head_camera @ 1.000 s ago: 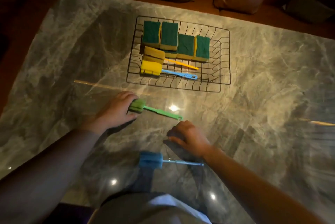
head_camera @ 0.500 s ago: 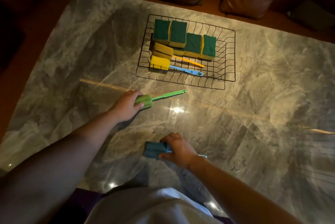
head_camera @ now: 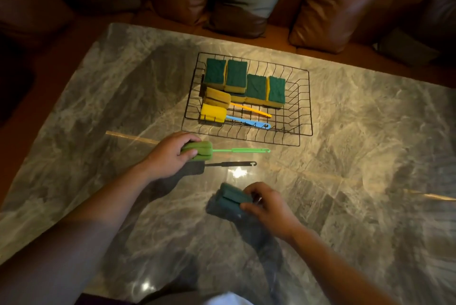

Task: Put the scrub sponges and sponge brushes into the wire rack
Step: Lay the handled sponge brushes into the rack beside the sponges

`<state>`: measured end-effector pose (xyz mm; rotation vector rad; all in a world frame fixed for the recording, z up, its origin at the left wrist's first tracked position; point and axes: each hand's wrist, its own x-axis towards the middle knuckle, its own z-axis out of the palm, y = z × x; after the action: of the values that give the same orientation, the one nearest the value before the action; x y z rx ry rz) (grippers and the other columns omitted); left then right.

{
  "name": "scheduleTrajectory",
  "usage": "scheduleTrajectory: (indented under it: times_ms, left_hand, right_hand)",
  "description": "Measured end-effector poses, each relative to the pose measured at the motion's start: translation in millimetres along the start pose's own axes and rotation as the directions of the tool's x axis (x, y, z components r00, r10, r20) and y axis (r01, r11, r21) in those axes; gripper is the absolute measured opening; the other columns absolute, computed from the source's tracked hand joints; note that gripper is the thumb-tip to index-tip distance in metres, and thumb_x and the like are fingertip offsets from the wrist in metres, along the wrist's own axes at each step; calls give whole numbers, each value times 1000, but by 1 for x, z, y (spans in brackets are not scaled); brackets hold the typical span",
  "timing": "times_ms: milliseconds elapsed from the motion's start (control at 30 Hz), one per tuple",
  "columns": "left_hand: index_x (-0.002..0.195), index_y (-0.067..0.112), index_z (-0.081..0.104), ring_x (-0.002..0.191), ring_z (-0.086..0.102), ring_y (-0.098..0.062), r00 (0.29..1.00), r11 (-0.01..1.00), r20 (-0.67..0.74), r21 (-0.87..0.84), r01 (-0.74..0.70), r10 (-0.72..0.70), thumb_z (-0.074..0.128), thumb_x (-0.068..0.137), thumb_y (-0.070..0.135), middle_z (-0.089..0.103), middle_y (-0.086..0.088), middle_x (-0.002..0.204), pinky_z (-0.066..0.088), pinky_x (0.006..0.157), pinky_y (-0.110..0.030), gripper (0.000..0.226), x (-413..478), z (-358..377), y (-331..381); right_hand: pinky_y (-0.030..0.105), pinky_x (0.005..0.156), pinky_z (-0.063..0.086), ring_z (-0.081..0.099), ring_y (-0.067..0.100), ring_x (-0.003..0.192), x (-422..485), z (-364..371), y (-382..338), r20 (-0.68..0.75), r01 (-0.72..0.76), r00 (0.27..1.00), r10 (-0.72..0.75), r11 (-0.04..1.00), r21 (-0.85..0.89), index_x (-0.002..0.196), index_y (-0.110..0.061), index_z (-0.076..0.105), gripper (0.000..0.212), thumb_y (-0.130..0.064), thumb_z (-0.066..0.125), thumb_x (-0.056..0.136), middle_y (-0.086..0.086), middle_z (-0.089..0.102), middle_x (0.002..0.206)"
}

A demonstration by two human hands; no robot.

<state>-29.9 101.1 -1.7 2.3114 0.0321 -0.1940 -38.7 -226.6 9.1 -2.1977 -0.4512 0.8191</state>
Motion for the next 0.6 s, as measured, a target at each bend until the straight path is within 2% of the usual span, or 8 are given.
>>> scheduleTrajectory:
  times_ms: [100, 233, 333, 500, 600]
  left_hand:
    - [127, 23, 65, 108, 56, -8, 998, 998, -34, 0, -60, 60, 67, 95, 19, 59, 13, 119, 40, 87, -16, 33, 20, -12, 9]
    - [128, 21, 65, 110, 57, -13, 992, 993, -45, 16, -119, 120, 66, 96, 21, 62, 4, 120, 46, 92, -33, 32, 52, -21, 19]
    - [127, 19, 66, 111, 57, -19, 990, 993, -75, 24, -120, 121, 65, 97, 19, 61, 1, 118, 46, 94, -37, 30, 77, -22, 27]
    - [129, 15, 66, 117, 53, -23, 992, 994, -82, 60, -86, 91, 64, 97, 17, 59, -5, 124, 41, 99, -34, 32, 116, -21, 35]
    - [129, 19, 65, 118, 52, -21, 995, 997, -66, 45, -68, 71, 62, 99, 17, 56, -1, 126, 43, 101, -38, 31, 134, -19, 30]
  right_hand:
    - [21, 77, 52, 61, 5, 91, 6, -49, -21, -141, 62, 988, -59, 998, 16, 106, -33, 63, 23, -26, 76, 88, -11, 65, 101]
    - [29, 78, 54, 61, 7, 91, 31, -108, -54, -299, 139, 945, -136, 990, -10, 103, -39, 58, 27, -26, 76, 88, -11, 65, 102]
    - [36, 79, 57, 62, 11, 94, 64, -141, -70, -385, 192, 903, -193, 981, -41, 108, -28, 60, 23, -24, 74, 90, -5, 64, 105]
    - [41, 82, 59, 61, 14, 96, 133, -169, -83, -416, 198, 876, -245, 968, -154, 112, -21, 60, 25, -28, 71, 91, -2, 61, 109]
    - [42, 83, 58, 61, 14, 94, 173, -170, -82, -402, 177, 884, -240, 966, -188, 112, -19, 62, 24, -28, 72, 91, -2, 61, 108]
